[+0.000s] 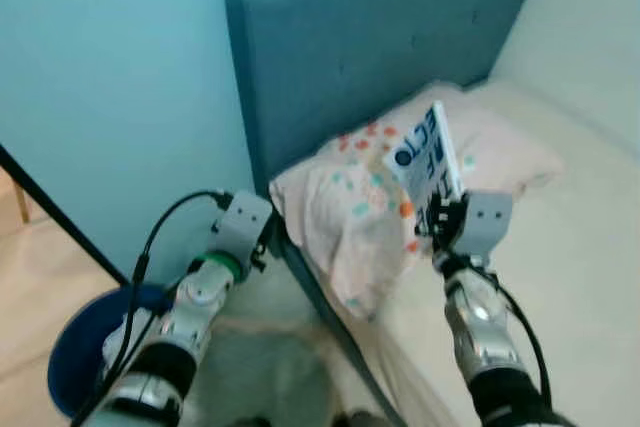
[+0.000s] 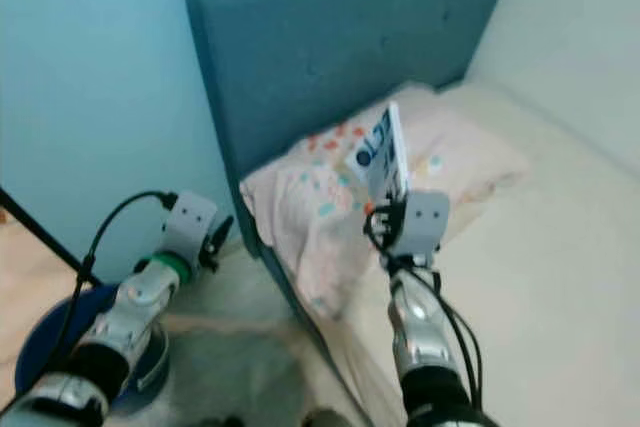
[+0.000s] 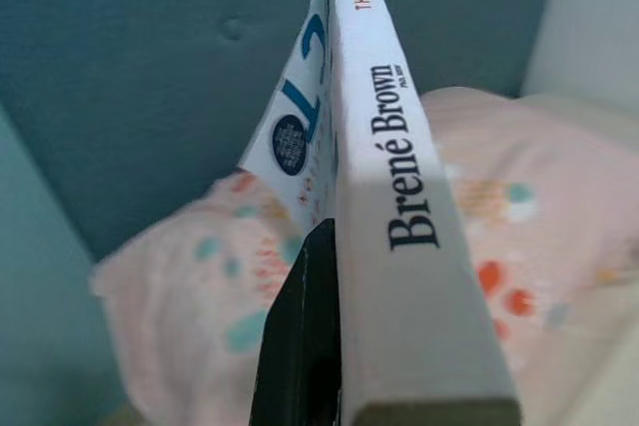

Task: Clean up the room

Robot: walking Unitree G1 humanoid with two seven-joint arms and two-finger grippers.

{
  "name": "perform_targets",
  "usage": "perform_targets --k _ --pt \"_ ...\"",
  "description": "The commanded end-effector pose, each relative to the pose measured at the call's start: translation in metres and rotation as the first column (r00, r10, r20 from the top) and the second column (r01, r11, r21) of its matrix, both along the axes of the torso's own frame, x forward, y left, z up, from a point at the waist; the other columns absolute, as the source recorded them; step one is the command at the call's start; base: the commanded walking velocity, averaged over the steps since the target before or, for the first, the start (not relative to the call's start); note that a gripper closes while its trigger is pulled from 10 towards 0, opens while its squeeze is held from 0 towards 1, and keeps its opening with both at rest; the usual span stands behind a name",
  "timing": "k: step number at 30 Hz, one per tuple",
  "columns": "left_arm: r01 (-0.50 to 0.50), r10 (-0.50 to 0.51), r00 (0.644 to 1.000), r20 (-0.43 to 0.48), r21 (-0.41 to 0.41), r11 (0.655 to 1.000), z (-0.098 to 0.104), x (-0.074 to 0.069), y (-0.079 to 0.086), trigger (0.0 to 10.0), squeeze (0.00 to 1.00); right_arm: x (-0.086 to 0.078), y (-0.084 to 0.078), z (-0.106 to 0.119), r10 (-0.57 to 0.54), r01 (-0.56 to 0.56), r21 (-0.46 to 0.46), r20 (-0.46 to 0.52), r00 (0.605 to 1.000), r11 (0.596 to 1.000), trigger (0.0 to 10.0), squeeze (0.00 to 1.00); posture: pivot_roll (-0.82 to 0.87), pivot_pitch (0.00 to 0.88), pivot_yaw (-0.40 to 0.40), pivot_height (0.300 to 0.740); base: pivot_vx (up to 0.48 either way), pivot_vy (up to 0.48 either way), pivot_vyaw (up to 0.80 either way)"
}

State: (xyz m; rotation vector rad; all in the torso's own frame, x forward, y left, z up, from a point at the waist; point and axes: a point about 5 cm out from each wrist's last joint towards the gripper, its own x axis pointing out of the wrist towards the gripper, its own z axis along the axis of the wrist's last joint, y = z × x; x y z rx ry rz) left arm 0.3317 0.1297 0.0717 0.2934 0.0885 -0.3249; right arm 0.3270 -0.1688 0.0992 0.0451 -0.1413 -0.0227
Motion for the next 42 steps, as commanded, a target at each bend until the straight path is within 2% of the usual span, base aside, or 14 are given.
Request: perform_targets --k 1,9,21,42 --pt "0.026 -0.026 0.999 -0.024 -0.005 1.000 -0.007 -0.006 -0.004 10.0 0.00 -0.001 0.001 0.000 0.011 -0.011 -0.014 0.009 1.000 1.000 10.0 0.00 -0.08 0.052 0.078 0.740 0.000 0.000 0.00" --pt "0.061 -0.062 0.998 -0.006 -0.053 0.997 -0.001 -0.007 -0.015 10.0 0.00 -0.002 0.000 -0.001 0.004 -0.004 -0.012 0.004 1.000 1.000 10.0 0.00 -0.08 0.055 0.077 0.740 0.000 0.000 0.00" --pt "0.051 -0.056 0.998 -0.039 -0.119 0.992 0.001 -0.006 -0.019 10.0 0.00 -0.002 -0.001 -0.001 -0.002 0.002 -0.013 0.005 1.000 1.000 10.0 0.00 -0.08 0.061 0.078 0.740 0.000 0.000 -0.80" --pt "0.019 -0.025 0.998 -0.058 -0.098 0.995 0.001 -0.005 -0.013 10.0 0.00 -0.001 0.003 -0.001 0.007 -0.007 0.007 -0.003 1.000 1.000 10.0 0.00 -0.08 0.065 0.084 0.740 0.000 0.000 -0.80"
